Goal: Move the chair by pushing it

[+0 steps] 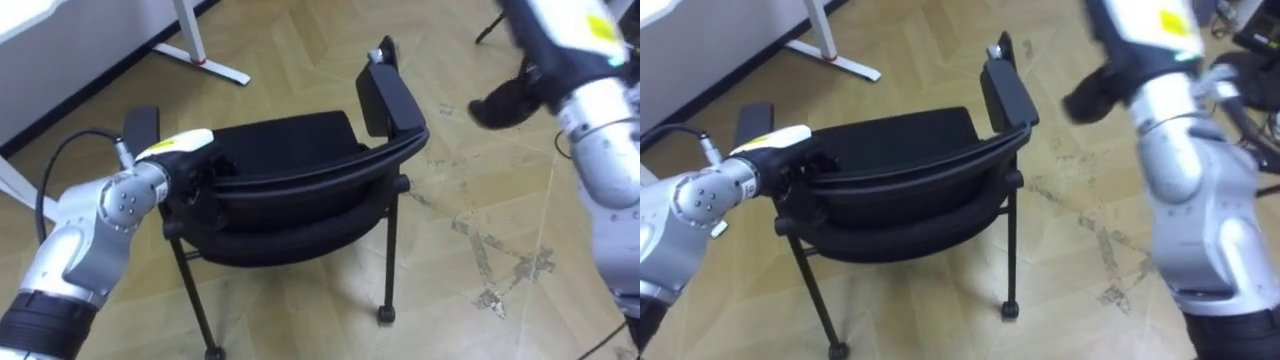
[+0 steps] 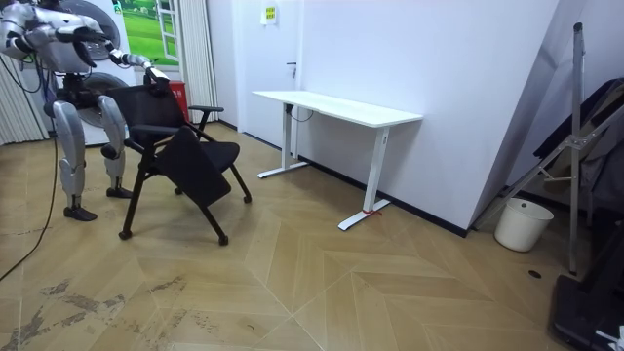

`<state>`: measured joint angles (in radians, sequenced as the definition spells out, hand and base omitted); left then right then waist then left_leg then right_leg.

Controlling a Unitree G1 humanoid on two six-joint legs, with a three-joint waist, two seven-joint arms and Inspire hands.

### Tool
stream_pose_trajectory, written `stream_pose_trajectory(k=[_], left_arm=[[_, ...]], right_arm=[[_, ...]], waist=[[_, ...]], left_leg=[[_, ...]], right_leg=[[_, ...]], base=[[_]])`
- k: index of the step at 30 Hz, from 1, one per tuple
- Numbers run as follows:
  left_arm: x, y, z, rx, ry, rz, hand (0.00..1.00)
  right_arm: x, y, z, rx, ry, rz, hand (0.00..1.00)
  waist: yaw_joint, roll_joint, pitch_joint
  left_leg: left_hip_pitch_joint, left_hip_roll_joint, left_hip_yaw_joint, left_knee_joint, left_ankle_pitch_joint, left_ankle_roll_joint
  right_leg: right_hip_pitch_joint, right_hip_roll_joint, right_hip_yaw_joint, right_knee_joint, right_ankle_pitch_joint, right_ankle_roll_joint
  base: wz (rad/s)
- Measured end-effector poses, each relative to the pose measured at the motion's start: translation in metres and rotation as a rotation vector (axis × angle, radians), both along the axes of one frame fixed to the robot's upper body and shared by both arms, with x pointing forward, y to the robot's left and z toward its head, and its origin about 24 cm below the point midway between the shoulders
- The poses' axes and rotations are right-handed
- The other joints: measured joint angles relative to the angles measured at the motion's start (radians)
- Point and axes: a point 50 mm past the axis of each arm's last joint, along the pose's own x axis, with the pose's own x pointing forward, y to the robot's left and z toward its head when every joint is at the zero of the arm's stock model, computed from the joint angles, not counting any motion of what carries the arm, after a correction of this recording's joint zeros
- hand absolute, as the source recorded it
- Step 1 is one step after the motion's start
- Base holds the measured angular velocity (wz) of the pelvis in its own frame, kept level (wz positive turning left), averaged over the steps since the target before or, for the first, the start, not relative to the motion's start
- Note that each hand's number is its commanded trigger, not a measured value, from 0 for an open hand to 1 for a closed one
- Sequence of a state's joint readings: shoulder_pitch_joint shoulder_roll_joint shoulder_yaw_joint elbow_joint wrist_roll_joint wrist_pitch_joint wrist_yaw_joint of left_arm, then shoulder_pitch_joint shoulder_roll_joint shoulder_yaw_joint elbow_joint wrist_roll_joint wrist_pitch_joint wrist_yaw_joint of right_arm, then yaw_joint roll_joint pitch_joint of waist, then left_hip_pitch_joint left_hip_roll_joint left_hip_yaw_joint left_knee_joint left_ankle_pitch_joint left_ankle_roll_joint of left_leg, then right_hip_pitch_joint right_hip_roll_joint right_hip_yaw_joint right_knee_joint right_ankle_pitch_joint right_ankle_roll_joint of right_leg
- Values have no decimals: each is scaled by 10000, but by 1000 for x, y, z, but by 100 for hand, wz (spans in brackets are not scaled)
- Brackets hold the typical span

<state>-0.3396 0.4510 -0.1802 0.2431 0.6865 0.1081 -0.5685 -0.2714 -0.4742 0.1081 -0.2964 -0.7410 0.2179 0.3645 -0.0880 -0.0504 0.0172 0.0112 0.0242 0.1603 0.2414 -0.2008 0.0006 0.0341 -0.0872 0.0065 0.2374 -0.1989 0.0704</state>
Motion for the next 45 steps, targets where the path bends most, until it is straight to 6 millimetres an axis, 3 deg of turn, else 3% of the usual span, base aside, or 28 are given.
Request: stream_pose_trajectory(k=[11, 27, 32, 38, 45], left_arm=[[4, -8, 1, -82, -249, -507, 100], [9, -15, 3, -71, -424, -845, 100], [9, -22, 1, -134, -418, -988, 100], [9, -28, -5, -299, -324, -912, 100], [9, -30, -8, -338, -289, -882, 100]], right_arm=[[-4, 23, -25, -1440, 2562, 1363, 0], [-7, 26, -47, -1986, 4475, 1884, 0], [-18, 26, -70, -1817, 5385, 1921, 0], [-11, 24, -85, -1522, 5278, 1401, 0], [3, 27, -103, -864, 4802, 1008, 0]], waist=[[267, 18, 31], [400, -13, 133], [427, 63, 124], [562, 295, 83], [564, 331, 97]], left_leg=[[-19, 13, -98, -48, 14, -24], [-15, 15, -244, -25, 19, -32], [-5, 14, -411, -22, 18, -34], [66, 14, -512, -34, 24, -44], [119, 9, -533, 1, 17, -54]], right_leg=[[-1, 12, -150, -8, 9, -15], [77, 5, -413, -14, 21, -35], [265, -10, -787, -201, 59, -69], [360, -15, -976, -216, 59, -69], [501, -10, -981, -334, 77, -92]], base=[[2], [2], [9], [4], [0]])
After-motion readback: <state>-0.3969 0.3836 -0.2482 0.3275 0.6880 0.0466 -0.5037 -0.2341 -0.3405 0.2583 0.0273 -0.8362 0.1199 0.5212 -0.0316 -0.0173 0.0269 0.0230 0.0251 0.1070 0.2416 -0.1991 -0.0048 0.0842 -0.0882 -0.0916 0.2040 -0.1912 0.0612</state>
